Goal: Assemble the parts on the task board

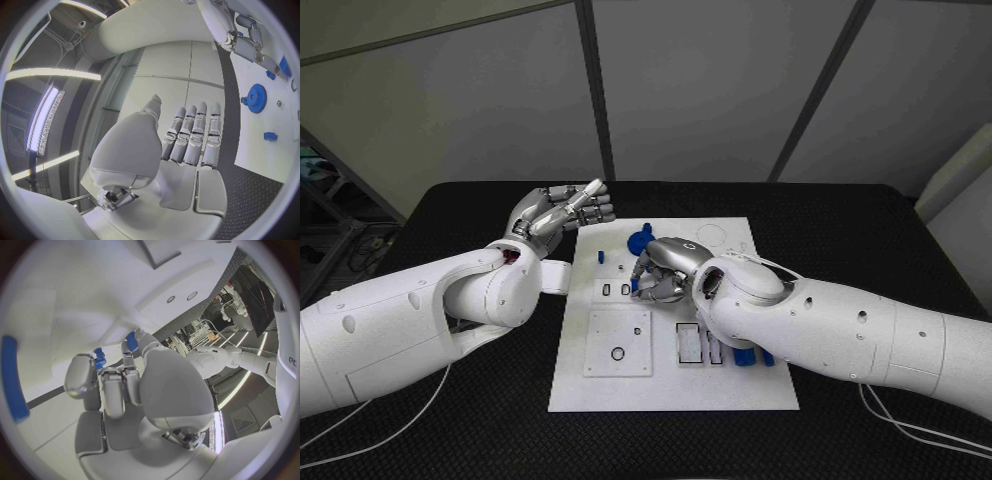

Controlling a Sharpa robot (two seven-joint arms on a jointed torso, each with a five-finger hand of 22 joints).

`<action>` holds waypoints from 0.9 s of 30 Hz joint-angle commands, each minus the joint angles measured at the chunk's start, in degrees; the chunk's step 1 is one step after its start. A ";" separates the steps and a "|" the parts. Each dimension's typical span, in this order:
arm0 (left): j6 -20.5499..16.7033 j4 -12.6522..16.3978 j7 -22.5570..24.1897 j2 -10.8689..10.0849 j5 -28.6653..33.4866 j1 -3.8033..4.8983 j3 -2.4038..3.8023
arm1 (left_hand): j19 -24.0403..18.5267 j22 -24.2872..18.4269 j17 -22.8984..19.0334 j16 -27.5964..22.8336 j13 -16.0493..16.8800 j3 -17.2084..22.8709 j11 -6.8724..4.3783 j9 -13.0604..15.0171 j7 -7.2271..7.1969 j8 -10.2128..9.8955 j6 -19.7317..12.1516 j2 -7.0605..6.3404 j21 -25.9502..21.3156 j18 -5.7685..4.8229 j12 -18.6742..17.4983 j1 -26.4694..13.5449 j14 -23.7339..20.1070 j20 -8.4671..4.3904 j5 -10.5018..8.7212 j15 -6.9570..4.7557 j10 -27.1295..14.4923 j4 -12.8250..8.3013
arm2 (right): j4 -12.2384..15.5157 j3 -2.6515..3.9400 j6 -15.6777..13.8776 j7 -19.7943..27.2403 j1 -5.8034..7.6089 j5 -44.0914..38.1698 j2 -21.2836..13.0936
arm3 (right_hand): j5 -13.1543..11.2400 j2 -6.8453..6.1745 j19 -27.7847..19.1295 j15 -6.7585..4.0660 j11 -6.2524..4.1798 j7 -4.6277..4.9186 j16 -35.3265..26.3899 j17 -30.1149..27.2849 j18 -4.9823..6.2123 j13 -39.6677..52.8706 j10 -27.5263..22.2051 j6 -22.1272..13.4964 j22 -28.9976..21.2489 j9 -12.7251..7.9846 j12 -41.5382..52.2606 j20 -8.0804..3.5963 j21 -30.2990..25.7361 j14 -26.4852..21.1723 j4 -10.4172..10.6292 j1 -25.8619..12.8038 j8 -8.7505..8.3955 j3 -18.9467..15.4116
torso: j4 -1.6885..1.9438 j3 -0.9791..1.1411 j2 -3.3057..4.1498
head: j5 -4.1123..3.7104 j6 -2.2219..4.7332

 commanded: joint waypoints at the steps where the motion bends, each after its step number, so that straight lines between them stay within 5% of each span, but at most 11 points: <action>1: 0.83 0.03 0.16 0.04 -0.47 0.08 0.05 | 0.39 -0.10 0.02 -0.19 -0.04 -0.05 -0.12 -0.08 -0.14 -0.28 0.38 0.47 0.29 0.91 -0.22 -0.13 0.47 -0.07 -0.26 0.09 0.38 -0.41 | -0.43 -0.12 1.90 -0.91 -0.07 -1.03 0.02 | 0.14 -0.21 -0.40 -0.14 0.02 -0.85 0.13 14.68 -0.29 8.76 1.57 0.37 -0.11 0.07 -0.34 -0.05 -0.31 5.76 0.27 -0.56 -0.02 -0.27 | -0.03 0.03 -0.01 | -0.03 -0.08; 13: 0.84 0.07 0.11 0.01 -0.47 0.08 0.05 | 0.39 -0.10 0.01 -0.21 -0.04 -0.06 -0.11 -0.08 -0.13 -0.29 0.38 0.47 0.29 0.91 -0.24 -0.14 0.47 -0.07 -0.26 0.09 0.37 -0.42 | -0.88 -0.12 2.31 -1.37 -0.08 -1.49 0.20 | 0.05 -1.48 -0.78 0.79 1.16 0.50 0.12 14.66 -0.21 7.40 0.36 -2.55 -0.70 -0.78 -1.68 0.68 -0.71 5.75 0.43 -1.60 -1.66 -0.38 | 0.02 0.01 -0.02 | -0.02 -0.07; 27: 0.82 0.08 0.08 -0.05 -0.47 0.08 0.05 | 0.39 -0.12 0.00 -0.25 -0.05 -0.08 -0.10 -0.09 -0.11 -0.33 0.36 0.47 0.28 0.91 -0.28 -0.17 0.46 -0.07 -0.26 0.10 0.34 -0.45 | -1.05 -0.12 2.90 -1.68 -0.08 -1.63 0.33 | -0.07 -2.19 -0.89 1.21 1.61 0.98 0.16 14.77 -0.17 6.86 -0.15 -3.44 -0.82 -0.98 -2.21 1.10 -0.82 5.78 0.47 -1.99 -2.18 -0.48 | -0.01 0.00 -0.03 | -0.01 -0.17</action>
